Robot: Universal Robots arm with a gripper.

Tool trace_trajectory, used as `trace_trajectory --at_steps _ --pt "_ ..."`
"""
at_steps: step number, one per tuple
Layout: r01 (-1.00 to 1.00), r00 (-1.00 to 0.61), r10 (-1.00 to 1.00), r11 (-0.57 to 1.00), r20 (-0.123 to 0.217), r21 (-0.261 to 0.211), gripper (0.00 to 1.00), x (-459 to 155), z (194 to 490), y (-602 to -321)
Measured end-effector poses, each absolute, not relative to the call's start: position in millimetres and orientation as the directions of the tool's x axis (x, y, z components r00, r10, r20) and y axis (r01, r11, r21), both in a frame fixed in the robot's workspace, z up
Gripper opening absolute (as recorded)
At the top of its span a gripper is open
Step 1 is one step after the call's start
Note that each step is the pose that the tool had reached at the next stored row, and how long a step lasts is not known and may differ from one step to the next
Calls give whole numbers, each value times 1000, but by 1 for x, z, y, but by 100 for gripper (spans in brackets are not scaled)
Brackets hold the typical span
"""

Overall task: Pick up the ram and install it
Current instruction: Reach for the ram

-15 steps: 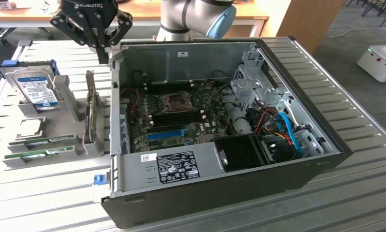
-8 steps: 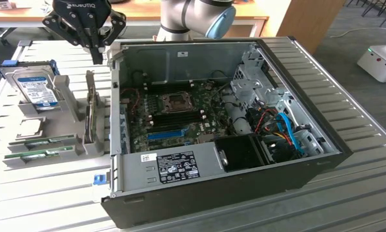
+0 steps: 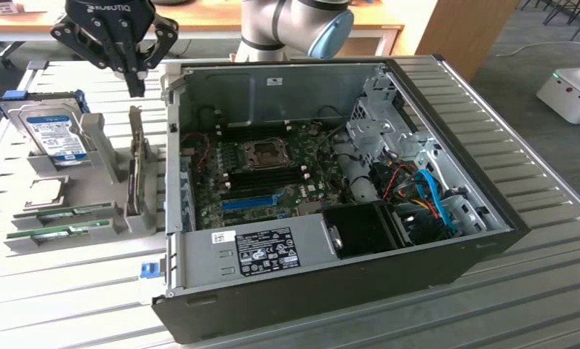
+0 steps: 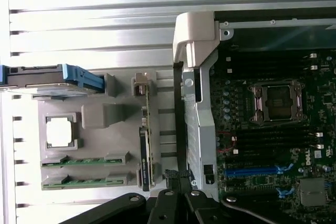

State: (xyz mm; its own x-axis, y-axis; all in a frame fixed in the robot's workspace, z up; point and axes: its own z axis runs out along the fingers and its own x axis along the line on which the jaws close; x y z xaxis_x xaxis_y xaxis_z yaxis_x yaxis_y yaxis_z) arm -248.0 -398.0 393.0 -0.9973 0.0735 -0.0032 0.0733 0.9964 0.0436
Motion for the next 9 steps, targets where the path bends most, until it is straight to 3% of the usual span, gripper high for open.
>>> trace_trajectory --at_steps 9 --pt "72 -997 73 996 -3 44 11 -261 393 -398"
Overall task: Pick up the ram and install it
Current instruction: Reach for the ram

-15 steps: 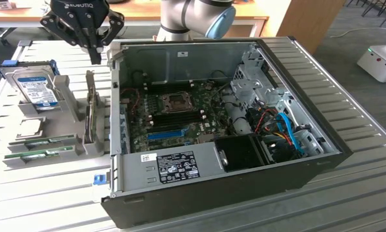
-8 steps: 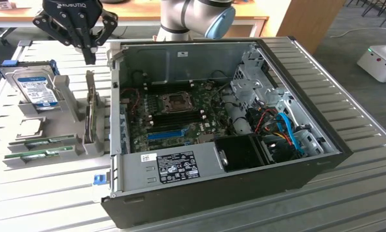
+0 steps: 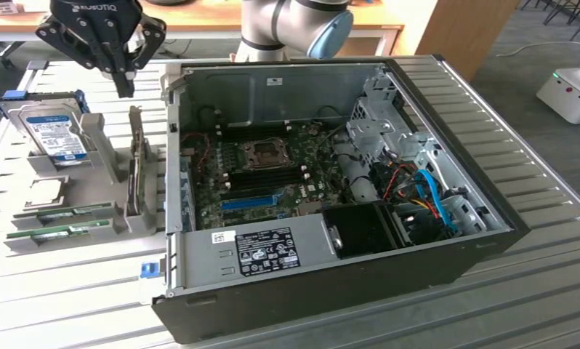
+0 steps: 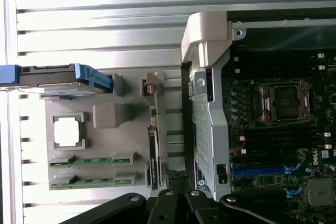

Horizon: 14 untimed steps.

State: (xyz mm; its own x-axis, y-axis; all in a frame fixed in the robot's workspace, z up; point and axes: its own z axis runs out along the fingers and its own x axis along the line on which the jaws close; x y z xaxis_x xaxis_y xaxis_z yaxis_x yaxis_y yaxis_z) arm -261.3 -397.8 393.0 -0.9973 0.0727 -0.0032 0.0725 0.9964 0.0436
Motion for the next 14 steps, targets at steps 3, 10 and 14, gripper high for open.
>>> trace_trajectory --at_steps 3,10,14 --pt "72 -997 73 996 -3 44 11 -265 393 -398" --pt "72 -997 72 996 -3 44 11 -277 393 -398" --pt "72 -997 72 996 -3 44 11 -284 393 -397"
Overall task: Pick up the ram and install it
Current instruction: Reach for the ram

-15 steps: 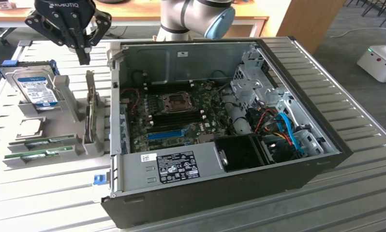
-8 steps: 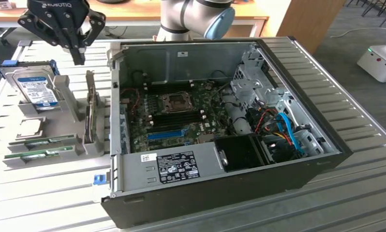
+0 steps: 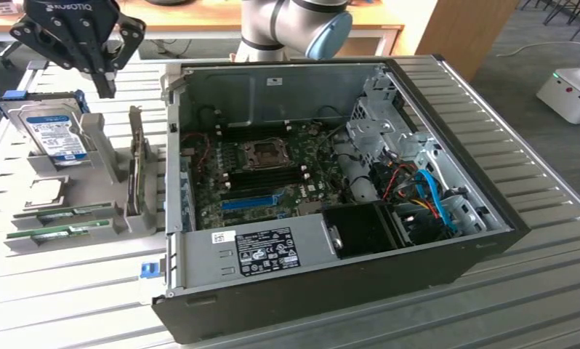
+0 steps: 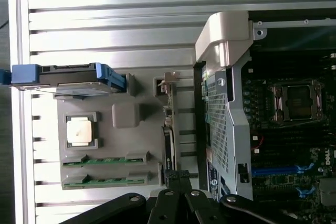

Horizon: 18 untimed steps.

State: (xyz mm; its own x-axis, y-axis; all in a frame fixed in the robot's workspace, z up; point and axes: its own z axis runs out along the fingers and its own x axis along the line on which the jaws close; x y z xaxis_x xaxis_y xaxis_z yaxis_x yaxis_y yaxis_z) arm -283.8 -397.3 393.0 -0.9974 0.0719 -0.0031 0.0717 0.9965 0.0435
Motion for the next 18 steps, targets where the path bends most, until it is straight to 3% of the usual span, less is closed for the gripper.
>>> trace_trajectory --at_steps 18 --pt "68 -998 68 997 -3 44 11 -309 393 -396"
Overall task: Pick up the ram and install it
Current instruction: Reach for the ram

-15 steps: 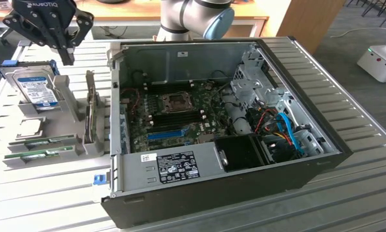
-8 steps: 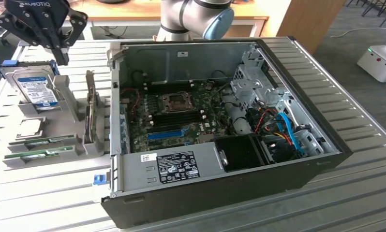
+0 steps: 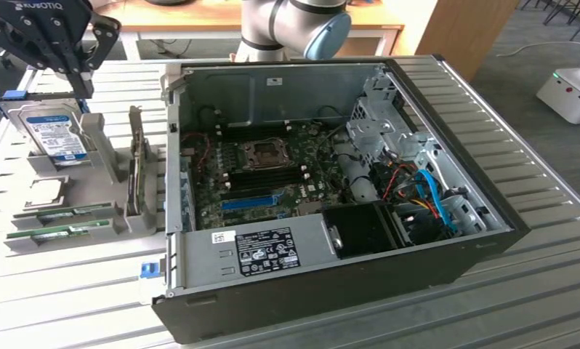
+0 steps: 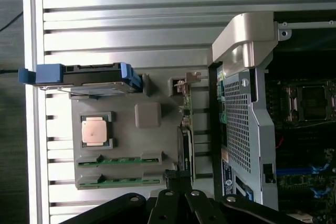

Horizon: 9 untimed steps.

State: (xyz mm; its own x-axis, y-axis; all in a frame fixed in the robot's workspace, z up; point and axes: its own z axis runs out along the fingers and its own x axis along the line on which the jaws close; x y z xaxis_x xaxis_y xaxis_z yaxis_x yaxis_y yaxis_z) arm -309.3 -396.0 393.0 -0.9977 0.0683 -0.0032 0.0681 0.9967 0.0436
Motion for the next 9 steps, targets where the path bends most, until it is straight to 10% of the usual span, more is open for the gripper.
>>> trace_trajectory --at_steps 9 --pt "67 -998 67 997 -3 44 11 -321 393 -396"
